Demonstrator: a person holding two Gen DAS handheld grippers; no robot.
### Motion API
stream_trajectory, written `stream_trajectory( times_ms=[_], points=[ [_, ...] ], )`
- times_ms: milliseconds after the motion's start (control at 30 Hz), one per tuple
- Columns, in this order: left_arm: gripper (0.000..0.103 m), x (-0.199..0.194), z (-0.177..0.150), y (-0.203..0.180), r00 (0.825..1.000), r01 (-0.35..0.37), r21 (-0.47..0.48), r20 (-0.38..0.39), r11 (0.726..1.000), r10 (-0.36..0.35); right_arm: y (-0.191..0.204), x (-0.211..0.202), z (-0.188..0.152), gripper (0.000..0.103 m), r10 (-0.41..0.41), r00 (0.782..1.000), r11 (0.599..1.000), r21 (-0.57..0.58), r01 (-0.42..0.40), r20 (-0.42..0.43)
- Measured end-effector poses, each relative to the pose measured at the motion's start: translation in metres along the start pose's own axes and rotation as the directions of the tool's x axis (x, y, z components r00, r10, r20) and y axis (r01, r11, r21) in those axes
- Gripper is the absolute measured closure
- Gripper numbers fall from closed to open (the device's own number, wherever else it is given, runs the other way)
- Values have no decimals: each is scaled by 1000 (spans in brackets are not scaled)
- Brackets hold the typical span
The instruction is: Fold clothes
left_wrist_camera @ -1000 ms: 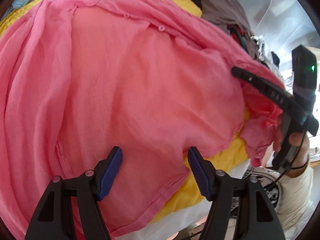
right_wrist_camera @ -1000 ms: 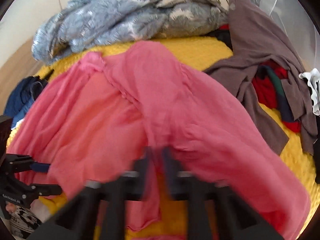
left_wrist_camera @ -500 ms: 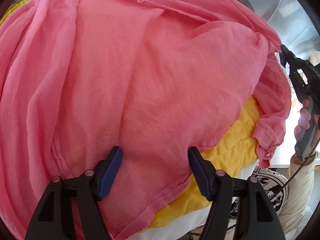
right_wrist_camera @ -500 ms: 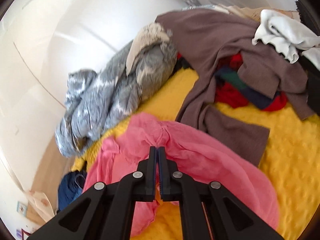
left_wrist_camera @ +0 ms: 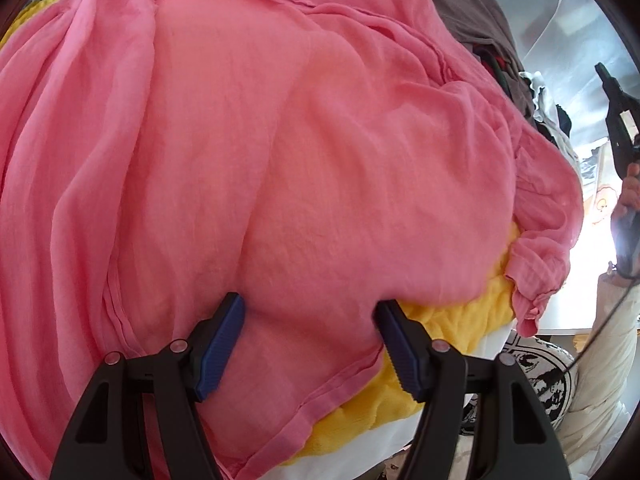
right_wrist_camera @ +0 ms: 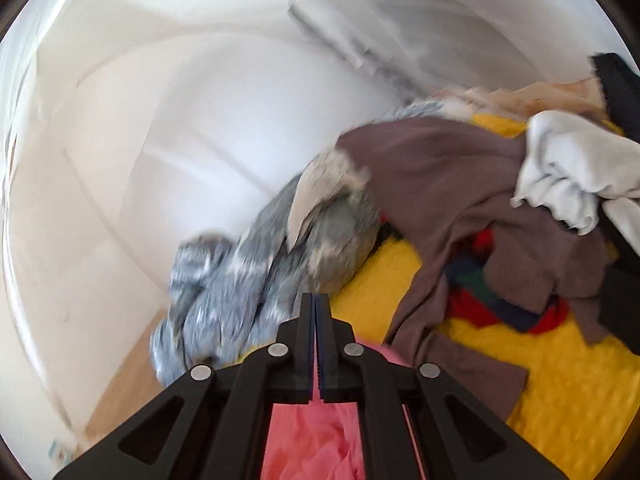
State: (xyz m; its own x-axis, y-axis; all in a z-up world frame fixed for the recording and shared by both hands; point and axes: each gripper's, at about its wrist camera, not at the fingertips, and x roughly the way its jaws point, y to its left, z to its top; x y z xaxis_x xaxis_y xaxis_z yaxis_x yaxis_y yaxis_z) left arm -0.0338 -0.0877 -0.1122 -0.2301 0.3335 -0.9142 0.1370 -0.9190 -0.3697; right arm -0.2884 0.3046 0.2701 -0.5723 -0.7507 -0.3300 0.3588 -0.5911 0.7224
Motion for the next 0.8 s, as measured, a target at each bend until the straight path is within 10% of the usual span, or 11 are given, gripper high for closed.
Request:
stream_trajectory(
  times_ms=[133,233,533,800],
  points=[
    [32,-7,-3,-1,1000,-5,-1,20,1000,5,17,41,-50,43,-171,952,977,-169,131,-253],
    [32,-19,-7,-9,998,17,18,64,1000,-18,32,68,-90,43,-336,868,909,-365,199,-365],
    [32,-34,-10,-54,968,-118,172,240,978,74,45,96,-124,44,-477,806,803,-547,237,-350],
    [32,-12,3,-70,960,-197,184,234,963,152,29,114,-137,98,-536,752,777,-572,262,-384]
  ],
)
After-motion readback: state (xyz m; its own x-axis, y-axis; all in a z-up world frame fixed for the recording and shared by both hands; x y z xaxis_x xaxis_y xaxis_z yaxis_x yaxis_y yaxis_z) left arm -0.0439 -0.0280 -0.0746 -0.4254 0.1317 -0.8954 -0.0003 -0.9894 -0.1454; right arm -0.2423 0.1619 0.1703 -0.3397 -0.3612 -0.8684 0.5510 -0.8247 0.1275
